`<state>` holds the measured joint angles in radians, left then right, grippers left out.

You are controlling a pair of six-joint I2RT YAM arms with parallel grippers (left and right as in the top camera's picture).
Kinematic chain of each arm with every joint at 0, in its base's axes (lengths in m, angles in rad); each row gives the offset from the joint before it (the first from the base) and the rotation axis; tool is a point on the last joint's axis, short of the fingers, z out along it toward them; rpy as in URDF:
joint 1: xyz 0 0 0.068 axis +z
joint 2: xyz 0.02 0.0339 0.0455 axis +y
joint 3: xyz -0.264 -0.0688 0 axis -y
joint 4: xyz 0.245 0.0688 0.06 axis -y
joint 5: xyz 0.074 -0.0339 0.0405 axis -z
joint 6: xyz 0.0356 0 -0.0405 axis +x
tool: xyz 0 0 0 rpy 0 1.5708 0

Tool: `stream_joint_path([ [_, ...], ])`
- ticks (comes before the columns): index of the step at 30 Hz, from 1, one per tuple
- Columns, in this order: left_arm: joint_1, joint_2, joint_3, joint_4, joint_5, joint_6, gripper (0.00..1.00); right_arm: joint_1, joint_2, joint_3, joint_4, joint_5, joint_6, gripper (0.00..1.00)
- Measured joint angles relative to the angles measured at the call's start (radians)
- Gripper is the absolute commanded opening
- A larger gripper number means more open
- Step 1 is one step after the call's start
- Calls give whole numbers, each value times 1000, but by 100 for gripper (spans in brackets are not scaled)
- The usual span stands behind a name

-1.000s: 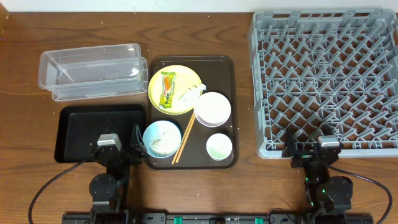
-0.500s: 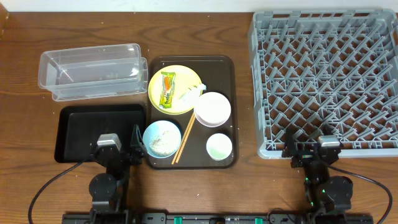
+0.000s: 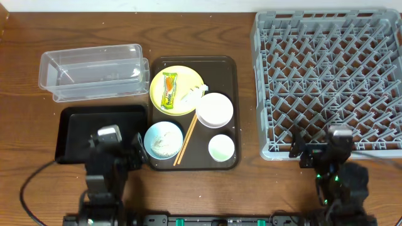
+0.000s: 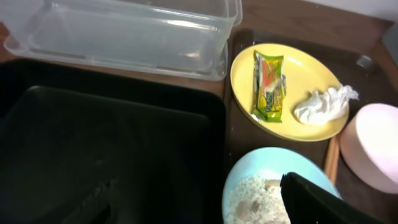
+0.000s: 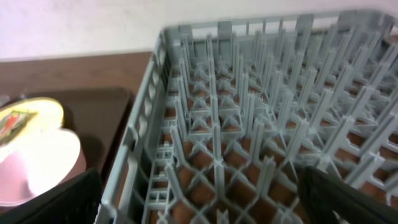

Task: Sort waste into correct bins and load items into the dishwasher rack
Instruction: 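Reach the left gripper to the yellow plate and grasp the white tissue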

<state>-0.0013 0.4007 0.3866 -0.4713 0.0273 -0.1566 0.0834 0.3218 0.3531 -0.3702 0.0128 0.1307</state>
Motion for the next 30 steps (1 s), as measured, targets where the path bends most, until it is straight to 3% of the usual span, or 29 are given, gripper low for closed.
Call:
stream_joint_path([
  [6,0,311,278,-163,73,0,84,0,270,225,-182,2,5,99],
  [13,0,647,647,-555,107,-1,84,0,540,466,-406,3,11,99],
  [16,0,729,751,-629,110,-1,84,0,606,520,-422,3,11,99],
  [22,0,780,781,-579,117,-1,84,0,641,532,-425,3,11,99],
  [30,-11,843,783,-225,124,28,83,0,640,533,-426,3,11,99],
])
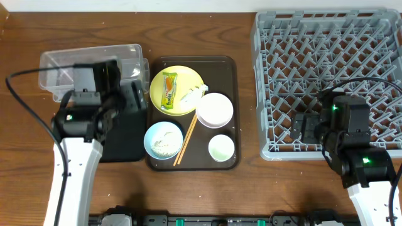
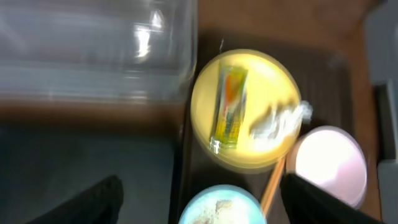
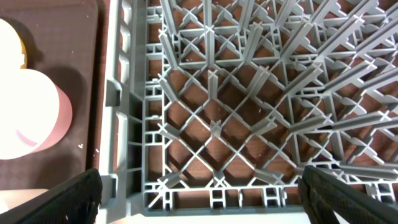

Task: Sort waste into correct bins and load items into the dishwasher rack
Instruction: 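Reach the left gripper to the yellow plate and grasp the white tissue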

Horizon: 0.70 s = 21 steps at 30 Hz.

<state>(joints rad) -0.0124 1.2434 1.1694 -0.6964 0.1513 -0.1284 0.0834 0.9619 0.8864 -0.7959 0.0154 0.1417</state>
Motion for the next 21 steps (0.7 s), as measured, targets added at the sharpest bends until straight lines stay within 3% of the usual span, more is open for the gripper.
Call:
stream_joint_path([
  [15,-245,402,0,275,0,150,82,0,0,0,-1,0,0,99],
  [21,-285,519,0,308,0,161,74,0,0,0,-5,0,0,99],
])
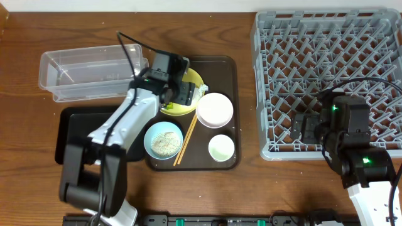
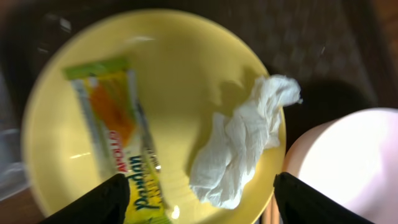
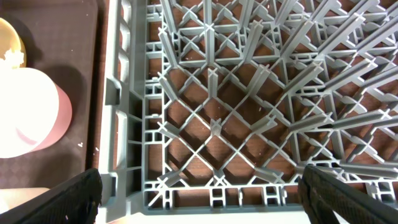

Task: Sort waste into correct bins and load items into the dishwasher rack
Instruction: 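Reach the left gripper to the yellow plate and grasp the white tissue, then carry the tissue with the left gripper into the clear plastic bin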

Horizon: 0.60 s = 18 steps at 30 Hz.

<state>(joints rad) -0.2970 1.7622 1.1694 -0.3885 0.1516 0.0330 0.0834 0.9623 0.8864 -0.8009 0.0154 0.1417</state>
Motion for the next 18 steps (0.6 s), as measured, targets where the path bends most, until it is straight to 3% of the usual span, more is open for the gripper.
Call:
stream_joint_path([
  [6,-32,72,0,0,0,2,69,0,0,0,-1,0,0,99],
  [11,-48,113,0,5,0,4,59,0,0,0,-2,0,0,99],
  [18,-49,160,0,10,-1,14,25,0,0,0,-3,0,0,99],
])
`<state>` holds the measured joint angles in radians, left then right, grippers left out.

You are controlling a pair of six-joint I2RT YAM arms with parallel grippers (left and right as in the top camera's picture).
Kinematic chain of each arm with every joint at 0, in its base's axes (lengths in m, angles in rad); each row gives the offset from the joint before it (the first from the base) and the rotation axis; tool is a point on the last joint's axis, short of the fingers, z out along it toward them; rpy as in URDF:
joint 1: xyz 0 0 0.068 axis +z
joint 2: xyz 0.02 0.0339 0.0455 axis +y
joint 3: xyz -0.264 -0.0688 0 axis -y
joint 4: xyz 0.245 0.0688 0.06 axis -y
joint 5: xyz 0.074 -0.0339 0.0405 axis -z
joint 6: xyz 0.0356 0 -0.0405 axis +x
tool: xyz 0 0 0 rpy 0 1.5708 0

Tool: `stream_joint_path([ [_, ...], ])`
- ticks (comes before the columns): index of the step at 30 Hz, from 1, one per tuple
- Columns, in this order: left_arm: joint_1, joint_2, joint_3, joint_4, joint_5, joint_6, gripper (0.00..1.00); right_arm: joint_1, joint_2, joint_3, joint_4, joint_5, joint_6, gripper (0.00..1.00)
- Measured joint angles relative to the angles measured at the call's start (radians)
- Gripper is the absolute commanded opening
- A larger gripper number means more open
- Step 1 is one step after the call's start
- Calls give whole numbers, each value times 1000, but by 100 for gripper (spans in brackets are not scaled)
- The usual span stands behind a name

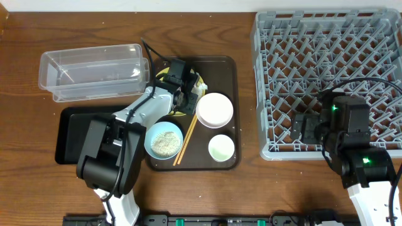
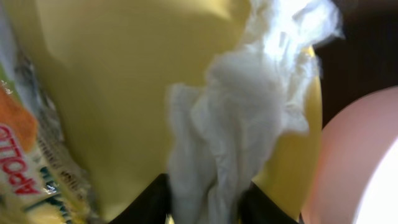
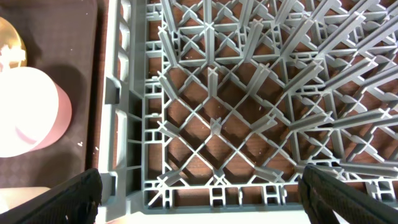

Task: Sort waste into correct bins and load items into the dishwasher rack
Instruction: 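Carry the tissue with the left gripper into the clear plastic bin, then move the left gripper back to the plate and grasp the snack wrapper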

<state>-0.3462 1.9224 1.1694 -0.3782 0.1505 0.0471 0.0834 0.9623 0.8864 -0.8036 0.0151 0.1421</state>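
My left gripper (image 2: pixel 205 205) is down on the yellow plate (image 2: pixel 124 74), shut on the crumpled white tissue (image 2: pixel 249 106), whose lower end is pinched between the two dark fingers. A green and orange snack wrapper (image 2: pixel 25 162) lies on the same plate to the left. In the overhead view the left gripper (image 1: pixel 187 94) covers most of the plate (image 1: pixel 163 76). My right gripper (image 3: pixel 199 199) hangs open over the near left corner of the grey dishwasher rack (image 1: pixel 333 69), holding nothing.
The brown tray (image 1: pixel 223 66) also carries a pink bowl (image 1: pixel 215 108), a blue bowl of rice (image 1: pixel 164 140), a small green cup (image 1: pixel 221 148) and chopsticks (image 1: pixel 186 139). A clear bin (image 1: pixel 88 69) and a black bin (image 1: pixel 72 135) stand to the left.
My left gripper has dropped from just above the yellow plate onto it and shut on the white tissue. The right arm has not moved.
Both arms were low at the table's front edge. Then the left gripper was raised by the clear bin and the right over the rack's corner. Later the left hung open above the yellow plate; now it is shut on the tissue there.
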Motion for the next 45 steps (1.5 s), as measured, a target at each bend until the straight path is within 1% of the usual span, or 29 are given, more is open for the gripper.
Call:
stream_joint_path([
  [5,0,-10,0,-1,0,2,23,0,0,0,0,0,0,99],
  [8,2,-58,0,-3,-9,2,21,0,0,0,0,0,0,99],
  [12,18,-196,0,-3,-61,2,21,0,0,0,0,0,0,99],
  [16,75,-331,4,3,-155,2,22,0,0,0,0,0,0,99],
  [20,182,-372,7,27,-228,-2,29,0,0,0,0,0,0,99],
  [23,261,-358,7,55,-252,-9,31,0,0,0,0,0,0,99],
  [25,317,-339,7,90,-264,-10,34,0,0,0,0,0,0,99],
  [27,362,-317,7,115,-272,-13,44,0,0,0,0,0,0,99],
  [29,391,-298,7,127,-277,-13,59,0,0,0,0,0,0,99],
  [31,405,-286,7,128,-282,-16,70,0,0,0,0,0,0,99],
  [34,404,-286,7,130,-285,-20,72,0,0,0,0,0,0,99],
  [38,375,-297,7,105,-273,-21,72,0,0,0,-1,0,0,99],
  [41,339,-317,7,61,-223,-21,72,0,0,0,-1,0,0,99],
  [45,258,-325,7,-21,-126,-20,75,0,0,0,-3,0,0,99],
])
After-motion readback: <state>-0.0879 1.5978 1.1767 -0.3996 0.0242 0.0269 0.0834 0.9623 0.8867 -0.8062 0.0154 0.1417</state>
